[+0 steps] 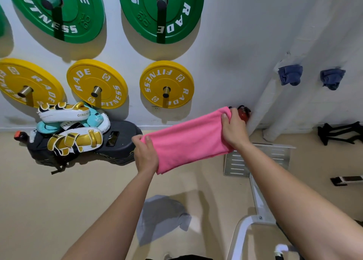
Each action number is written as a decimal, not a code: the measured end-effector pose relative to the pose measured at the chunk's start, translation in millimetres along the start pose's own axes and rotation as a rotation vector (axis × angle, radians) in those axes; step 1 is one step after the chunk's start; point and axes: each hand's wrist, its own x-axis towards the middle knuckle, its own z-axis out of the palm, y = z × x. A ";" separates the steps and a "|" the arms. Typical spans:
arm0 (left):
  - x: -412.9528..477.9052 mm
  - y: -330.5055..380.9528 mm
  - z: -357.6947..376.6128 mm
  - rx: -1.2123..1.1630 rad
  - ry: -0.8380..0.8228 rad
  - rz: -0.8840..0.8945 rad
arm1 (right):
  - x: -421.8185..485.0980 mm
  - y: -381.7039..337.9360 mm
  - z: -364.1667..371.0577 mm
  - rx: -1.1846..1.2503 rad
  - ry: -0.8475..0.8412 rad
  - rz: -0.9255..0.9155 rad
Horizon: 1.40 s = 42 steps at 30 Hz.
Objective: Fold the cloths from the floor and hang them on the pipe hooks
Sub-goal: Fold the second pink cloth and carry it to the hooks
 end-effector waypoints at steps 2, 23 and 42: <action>3.6 -2.9 -1.7 0.061 0.048 0.064 | -6.9 7.3 4.5 -0.045 -0.004 0.032; -10.9 33.2 89.4 -0.166 -0.527 -0.006 | -53.2 -11.3 66.8 0.677 -0.203 0.356; 36.3 210.9 332.8 0.144 -1.026 0.330 | 186.9 179.3 -102.7 0.010 -0.468 0.076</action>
